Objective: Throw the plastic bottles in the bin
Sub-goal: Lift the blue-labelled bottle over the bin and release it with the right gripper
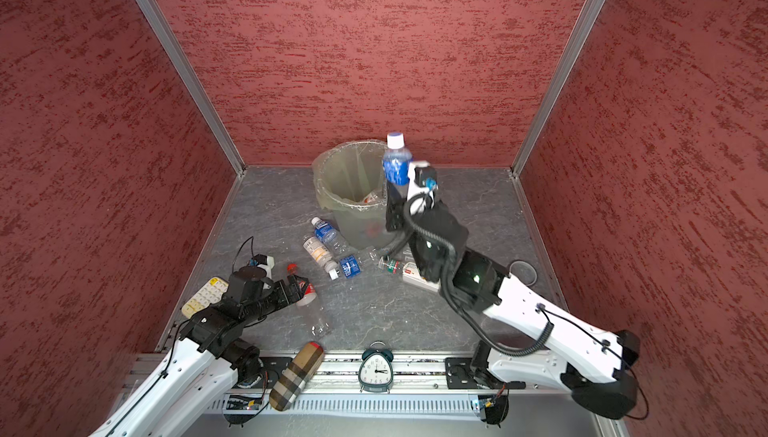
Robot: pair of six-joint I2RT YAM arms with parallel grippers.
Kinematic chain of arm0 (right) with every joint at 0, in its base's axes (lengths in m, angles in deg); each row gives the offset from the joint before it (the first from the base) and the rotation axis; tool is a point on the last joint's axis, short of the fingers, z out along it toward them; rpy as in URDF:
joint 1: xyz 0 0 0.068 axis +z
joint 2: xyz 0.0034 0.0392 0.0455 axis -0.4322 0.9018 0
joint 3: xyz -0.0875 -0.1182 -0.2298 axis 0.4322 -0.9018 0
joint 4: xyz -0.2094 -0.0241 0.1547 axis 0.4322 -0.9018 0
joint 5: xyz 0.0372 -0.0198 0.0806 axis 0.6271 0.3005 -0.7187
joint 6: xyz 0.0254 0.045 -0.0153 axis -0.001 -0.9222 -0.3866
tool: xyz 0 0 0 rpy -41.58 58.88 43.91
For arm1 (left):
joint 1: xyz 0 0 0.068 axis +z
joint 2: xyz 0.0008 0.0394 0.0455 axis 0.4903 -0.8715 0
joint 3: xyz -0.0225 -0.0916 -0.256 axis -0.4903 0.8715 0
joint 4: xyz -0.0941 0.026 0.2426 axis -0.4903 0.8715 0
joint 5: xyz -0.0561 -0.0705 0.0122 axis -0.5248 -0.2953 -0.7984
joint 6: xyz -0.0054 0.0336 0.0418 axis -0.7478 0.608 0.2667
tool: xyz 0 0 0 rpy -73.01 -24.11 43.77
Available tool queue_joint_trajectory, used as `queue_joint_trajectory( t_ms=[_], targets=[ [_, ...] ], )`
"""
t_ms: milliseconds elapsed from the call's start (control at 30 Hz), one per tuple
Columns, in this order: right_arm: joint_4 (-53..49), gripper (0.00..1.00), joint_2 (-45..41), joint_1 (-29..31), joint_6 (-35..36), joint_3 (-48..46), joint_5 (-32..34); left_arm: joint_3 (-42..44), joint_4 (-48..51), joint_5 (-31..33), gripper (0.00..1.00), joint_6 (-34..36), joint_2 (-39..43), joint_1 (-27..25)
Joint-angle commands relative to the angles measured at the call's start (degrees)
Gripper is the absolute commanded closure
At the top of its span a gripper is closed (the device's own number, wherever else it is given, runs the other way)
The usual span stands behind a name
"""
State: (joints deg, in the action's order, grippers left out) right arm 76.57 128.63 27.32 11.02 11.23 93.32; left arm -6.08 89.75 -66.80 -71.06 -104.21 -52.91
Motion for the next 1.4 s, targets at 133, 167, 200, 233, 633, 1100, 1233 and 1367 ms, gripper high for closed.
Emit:
queue_joint_trajectory(
  t_ms=[133,167,200,233,633,1100,1233,1367],
  targets=[
    [-11.58,0.27,22.10,-10.28,-1.73,21.80,-16.61,1.27,-0.32,0.46,0.00,-1.88,4.53,-0.76],
    [-10.82,0.17,22.11,-10.55,-1.81,21.40,-16.45,1.17,-0.15,0.53,0.00,-1.76,4.43,-0.79],
    [-10.06,0.08,21.61,-10.73,-1.70,20.51,-16.09,1.07,-0.05,0.71,0.01,-1.81,4.38,-0.86],
    [-9.51,0.07,20.97,-10.82,-1.67,19.86,-15.54,1.12,-0.07,0.80,0.01,-1.89,4.37,-0.96],
    [-9.59,0.06,9.87,-10.91,-0.90,11.23,-16.40,1.02,-1.07,1.06,0.01,-2.18,0.27,-1.28],
    [-14.07,0.06,-0.74,-11.17,-3.53,-3.96,-16.98,0.02,-3.00,2.71,0.05,-4.91,-8.07,-4.71],
    [-14.93,0.05,-3.61,-12.00,-6.22,-9.13,-16.75,0.08,-3.58,2.48,0.05,-5.71,-9.87,-5.33],
    [-14.18,0.04,-6.36,-12.30,-9.77,-14.68,-17.04,-0.69,-4.61,2.20,0.05,-5.17,-12.75,-6.01]
  ],
)
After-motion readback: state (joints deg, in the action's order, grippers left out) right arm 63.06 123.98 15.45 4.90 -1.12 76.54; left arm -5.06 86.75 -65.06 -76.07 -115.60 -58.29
